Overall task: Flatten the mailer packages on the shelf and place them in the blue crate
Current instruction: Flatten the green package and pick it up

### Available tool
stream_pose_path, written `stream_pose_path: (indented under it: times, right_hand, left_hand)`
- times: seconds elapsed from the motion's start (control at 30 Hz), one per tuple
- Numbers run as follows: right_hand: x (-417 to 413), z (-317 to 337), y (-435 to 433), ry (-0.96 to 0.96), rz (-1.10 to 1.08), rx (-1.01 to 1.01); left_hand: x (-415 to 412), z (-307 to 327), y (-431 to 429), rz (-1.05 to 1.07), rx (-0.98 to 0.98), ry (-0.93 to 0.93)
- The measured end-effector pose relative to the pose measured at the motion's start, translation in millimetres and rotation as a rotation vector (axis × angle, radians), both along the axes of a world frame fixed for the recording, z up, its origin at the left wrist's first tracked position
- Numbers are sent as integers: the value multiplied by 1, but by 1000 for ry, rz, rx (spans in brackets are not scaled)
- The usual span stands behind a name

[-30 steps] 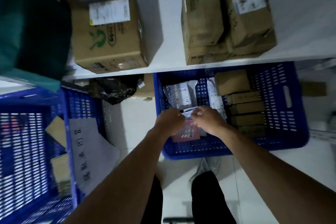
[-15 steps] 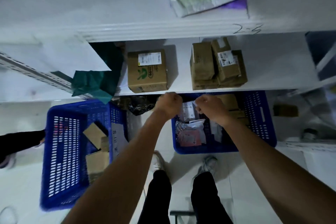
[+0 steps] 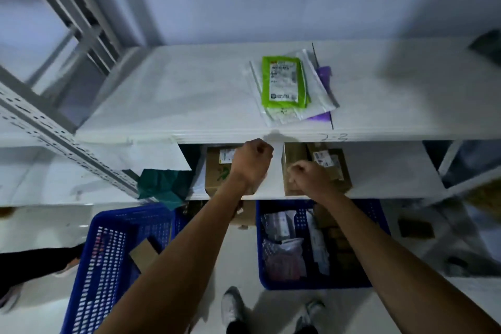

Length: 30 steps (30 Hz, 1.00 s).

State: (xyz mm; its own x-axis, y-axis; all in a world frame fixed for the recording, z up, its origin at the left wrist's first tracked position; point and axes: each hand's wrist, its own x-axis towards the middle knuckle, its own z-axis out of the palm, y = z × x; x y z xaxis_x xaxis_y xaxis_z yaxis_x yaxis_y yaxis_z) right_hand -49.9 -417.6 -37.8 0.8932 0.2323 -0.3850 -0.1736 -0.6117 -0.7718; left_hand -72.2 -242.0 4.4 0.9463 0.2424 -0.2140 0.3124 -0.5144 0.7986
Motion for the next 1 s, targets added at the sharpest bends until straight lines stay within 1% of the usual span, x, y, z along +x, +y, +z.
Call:
stream_pose_path:
  times: [0.17, 0.27, 0.37, 0.43, 0.47, 0.57, 0.63, 0.73, 0.83, 0.9, 1.0]
  right_hand:
    - [36, 42, 5, -130, -26, -5]
    - [59, 58, 8, -241, -44, -39]
    - [85, 71, 15, -368, -96, -81]
    - [103, 78, 21, -381, -133, -100]
    - [112, 79, 23, -353, -138, -109]
    - [130, 79, 27, -208, -148, -35]
    - [137, 80, 29, -138, -192, 32]
    - [146, 81, 32, -168, -233, 53]
    - [156, 81, 35, -237, -271, 10]
    - [164, 81, 36, -242, -303, 22]
    - [179, 77, 38, -185, -340, 66]
  left_hand:
    - [35, 33, 6, 130, 162, -278]
    - [59, 36, 13, 146, 261, -361]
    - [82, 32, 16, 92, 309, -309]
    - [98, 27, 15, 57, 325, -230]
    - [107, 23, 14, 44, 320, -185]
    - [123, 15, 13, 58, 274, -94]
    - [129, 12, 14, 115, 242, -91]
    - [137, 13, 17, 202, 203, -135]
    - [147, 18, 22, 241, 162, -123]
    - [153, 21, 25, 273, 61, -85]
    - [162, 24, 29, 336, -167, -1]
